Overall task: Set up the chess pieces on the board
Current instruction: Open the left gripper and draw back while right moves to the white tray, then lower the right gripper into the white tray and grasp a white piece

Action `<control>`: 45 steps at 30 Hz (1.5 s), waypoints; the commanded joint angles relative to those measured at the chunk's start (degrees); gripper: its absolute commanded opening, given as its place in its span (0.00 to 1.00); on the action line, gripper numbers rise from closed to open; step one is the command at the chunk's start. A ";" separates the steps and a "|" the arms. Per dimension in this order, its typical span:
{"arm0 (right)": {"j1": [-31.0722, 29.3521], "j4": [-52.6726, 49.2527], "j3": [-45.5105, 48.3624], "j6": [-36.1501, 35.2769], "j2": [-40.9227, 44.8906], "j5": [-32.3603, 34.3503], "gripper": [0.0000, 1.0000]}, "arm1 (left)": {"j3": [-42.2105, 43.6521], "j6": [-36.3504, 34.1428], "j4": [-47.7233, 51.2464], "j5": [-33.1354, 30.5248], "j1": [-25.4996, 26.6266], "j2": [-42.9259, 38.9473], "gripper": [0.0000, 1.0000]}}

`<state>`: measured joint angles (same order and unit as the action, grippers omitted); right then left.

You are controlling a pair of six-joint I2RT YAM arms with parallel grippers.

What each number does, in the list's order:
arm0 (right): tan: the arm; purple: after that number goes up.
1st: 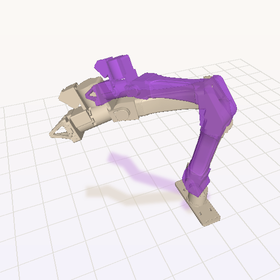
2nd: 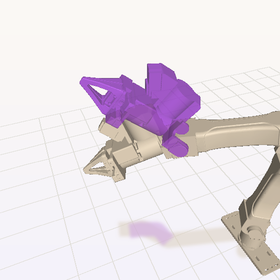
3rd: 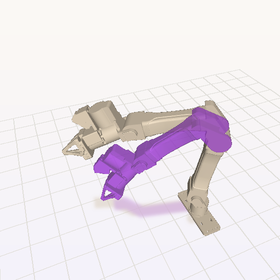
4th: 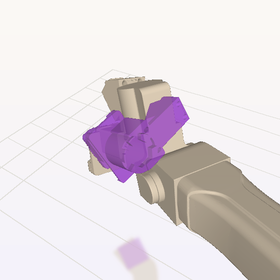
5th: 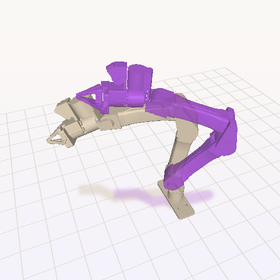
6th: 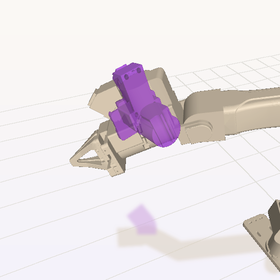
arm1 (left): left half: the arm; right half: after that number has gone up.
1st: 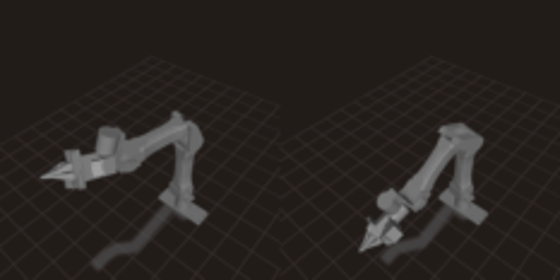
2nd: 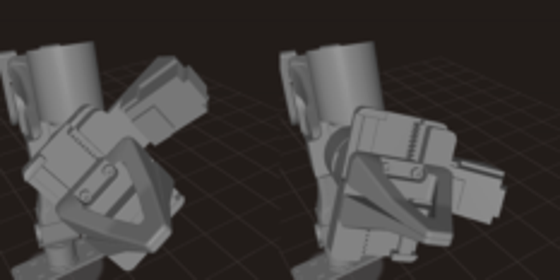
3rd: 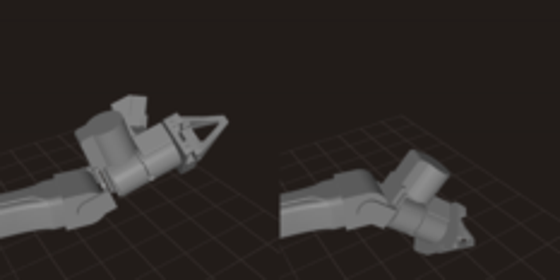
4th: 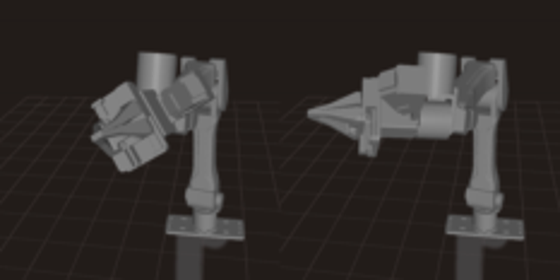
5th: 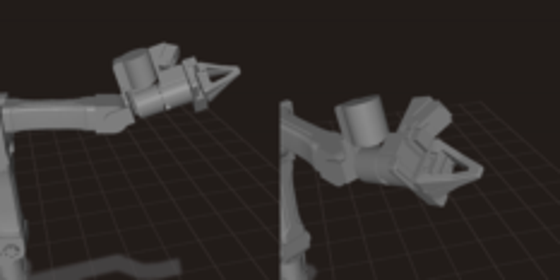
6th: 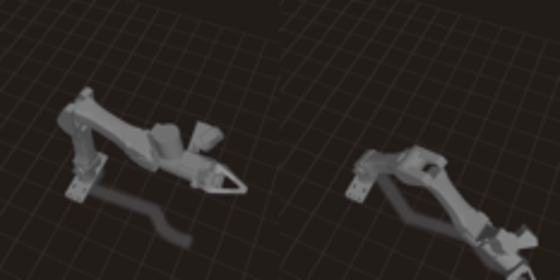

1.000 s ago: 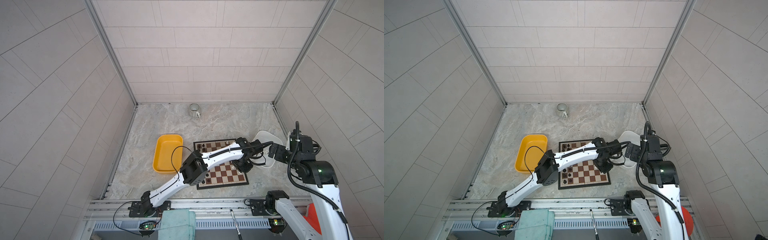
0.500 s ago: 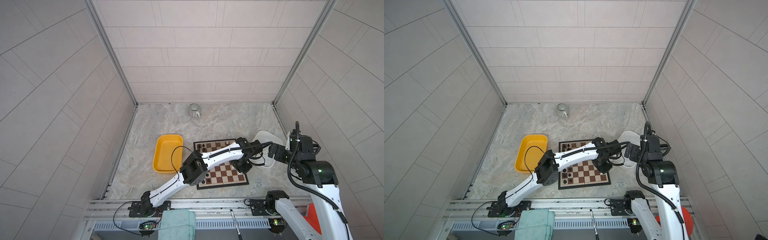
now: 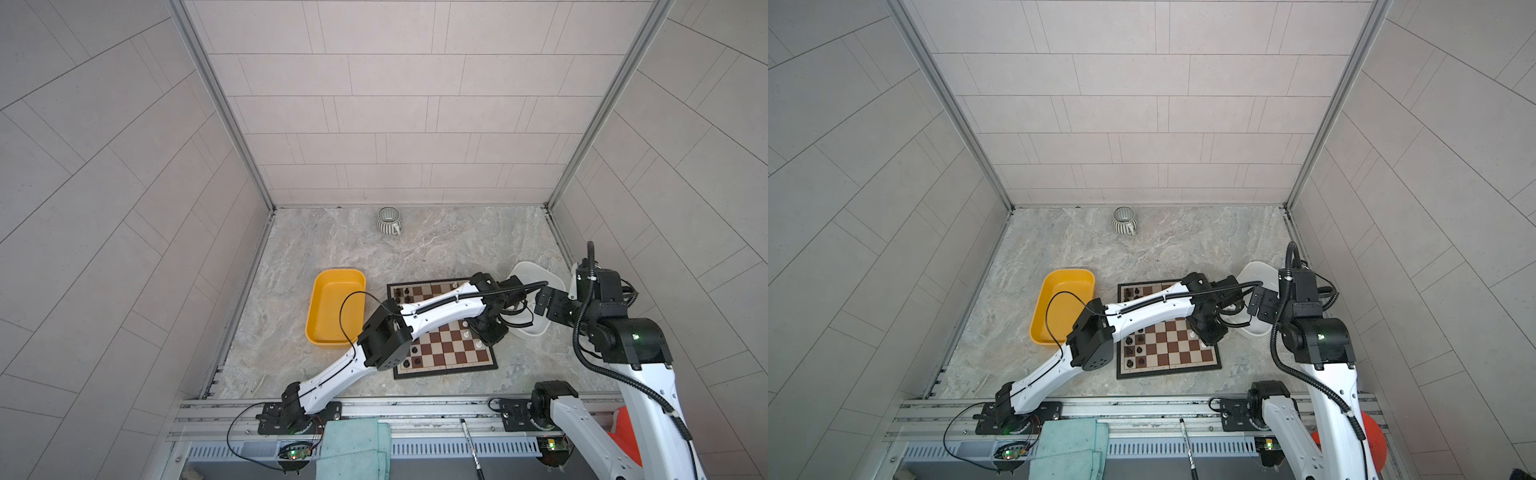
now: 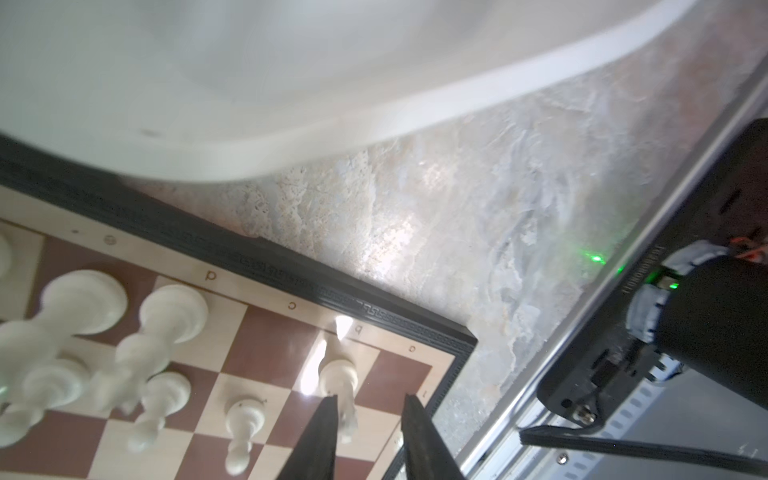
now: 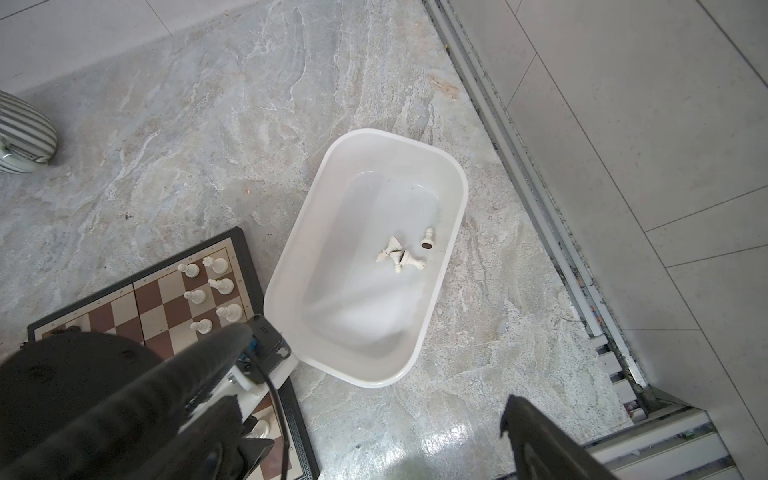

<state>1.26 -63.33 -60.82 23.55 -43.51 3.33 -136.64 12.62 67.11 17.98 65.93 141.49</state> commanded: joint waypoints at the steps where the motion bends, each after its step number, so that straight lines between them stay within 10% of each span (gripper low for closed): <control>1: 1.13 2.69 0.60 1.59 -2.76 -1.61 0.99 | 2.19 0.10 -1.39 2.21 -1.97 -12.09 0.36; 10: 7.43 10.39 1.53 2.98 -12.55 -4.89 0.94 | 33.39 9.17 -26.32 14.57 -17.32 -43.27 0.44; 16: 10.60 22.75 7.36 5.13 -24.66 -6.67 0.78 | 62.16 10.58 -40.66 16.71 -28.21 -63.12 0.93; 21: 12.54 24.12 3.45 9.86 -40.66 -8.47 0.67 | 72.06 9.57 -41.65 20.69 -33.06 -64.88 0.97; 32: 13.40 25.49 -0.72 12.64 -53.31 -5.72 0.37 | 75.19 7.77 -42.95 23.29 -36.70 -63.12 0.97; 45: 13.95 24.71 -0.19 11.61 -56.03 -8.14 0.41 | 75.46 8.40 -43.19 23.78 -36.93 -62.79 0.97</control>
<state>15.03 -36.97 -60.82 35.00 -98.72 -4.40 -60.38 21.61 25.06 41.19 29.21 78.46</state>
